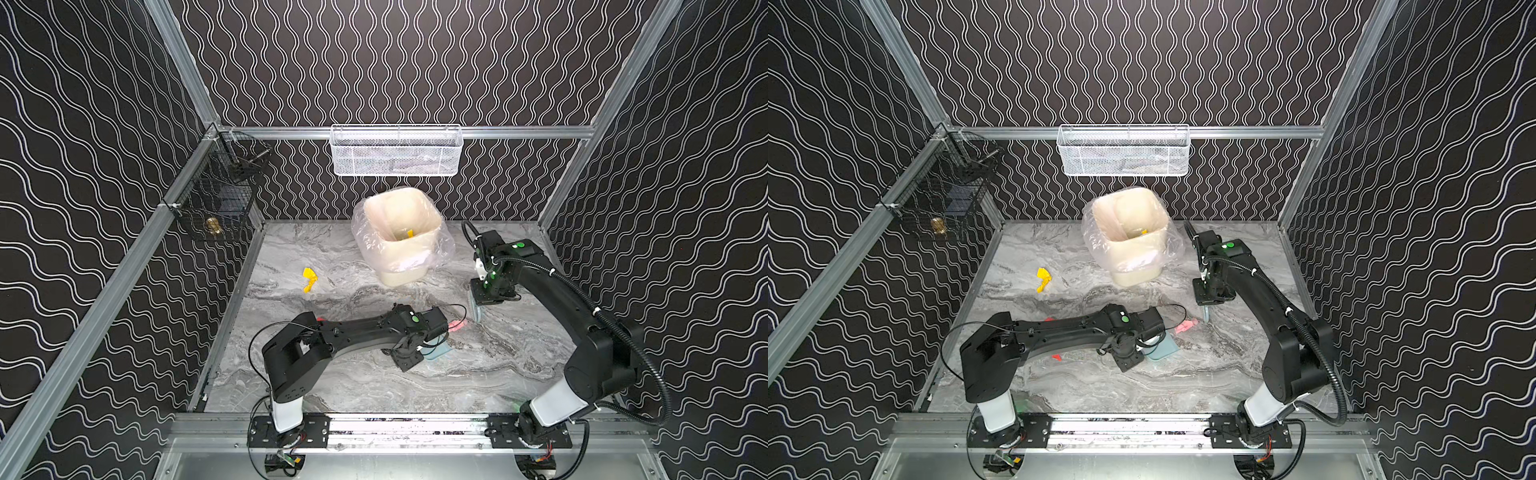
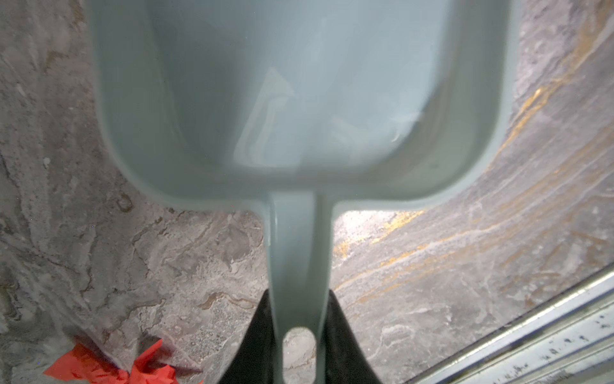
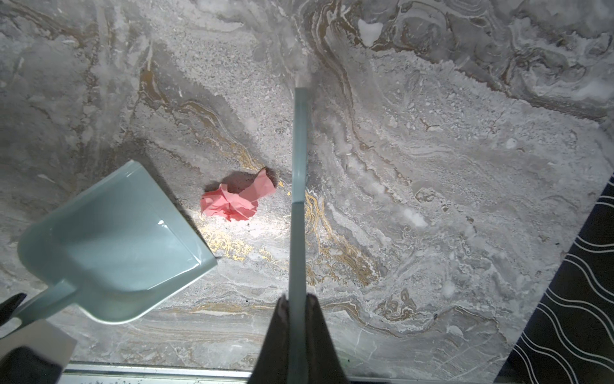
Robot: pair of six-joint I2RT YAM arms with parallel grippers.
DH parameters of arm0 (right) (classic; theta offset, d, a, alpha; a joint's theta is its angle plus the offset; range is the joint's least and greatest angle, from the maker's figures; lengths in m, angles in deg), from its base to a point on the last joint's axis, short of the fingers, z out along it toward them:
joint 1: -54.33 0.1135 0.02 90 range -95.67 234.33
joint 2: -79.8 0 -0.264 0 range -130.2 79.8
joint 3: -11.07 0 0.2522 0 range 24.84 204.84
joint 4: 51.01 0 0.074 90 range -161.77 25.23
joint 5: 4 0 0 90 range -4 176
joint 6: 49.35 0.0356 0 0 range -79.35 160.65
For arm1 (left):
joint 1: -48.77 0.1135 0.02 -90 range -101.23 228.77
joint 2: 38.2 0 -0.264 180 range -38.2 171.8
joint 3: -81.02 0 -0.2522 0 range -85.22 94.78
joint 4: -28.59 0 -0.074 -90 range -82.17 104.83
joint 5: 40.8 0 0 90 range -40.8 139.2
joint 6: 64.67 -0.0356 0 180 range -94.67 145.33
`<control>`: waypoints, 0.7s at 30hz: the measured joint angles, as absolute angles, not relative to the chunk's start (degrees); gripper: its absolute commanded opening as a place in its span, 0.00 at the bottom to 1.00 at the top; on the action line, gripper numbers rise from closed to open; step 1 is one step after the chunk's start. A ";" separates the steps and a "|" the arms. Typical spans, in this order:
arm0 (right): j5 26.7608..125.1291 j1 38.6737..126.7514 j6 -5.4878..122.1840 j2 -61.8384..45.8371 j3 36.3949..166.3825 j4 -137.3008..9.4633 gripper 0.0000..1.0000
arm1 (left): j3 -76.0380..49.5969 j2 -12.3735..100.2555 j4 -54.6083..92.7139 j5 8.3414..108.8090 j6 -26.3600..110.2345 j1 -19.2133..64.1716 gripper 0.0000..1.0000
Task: Sweep away the paper scraps from the table
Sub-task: 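Sweep the pink scrap toward the dustpan with the right gripper's brush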
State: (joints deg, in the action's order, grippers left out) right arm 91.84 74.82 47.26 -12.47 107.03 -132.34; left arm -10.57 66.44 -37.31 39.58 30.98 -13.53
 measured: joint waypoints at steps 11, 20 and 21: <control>89.92 78.71 47.13 -12.99 106.94 -133.04 0.00 | -9.85 68.41 -36.61 41.91 29.63 -12.79 0.00; 83.87 85.22 48.09 -10.48 105.50 -133.13 0.00 | -9.83 69.35 -36.61 42.40 29.47 -12.44 0.00; 82.45 86.19 48.77 -9.85 105.35 -133.10 0.00 | -9.83 69.41 -36.61 42.37 29.47 -12.35 0.00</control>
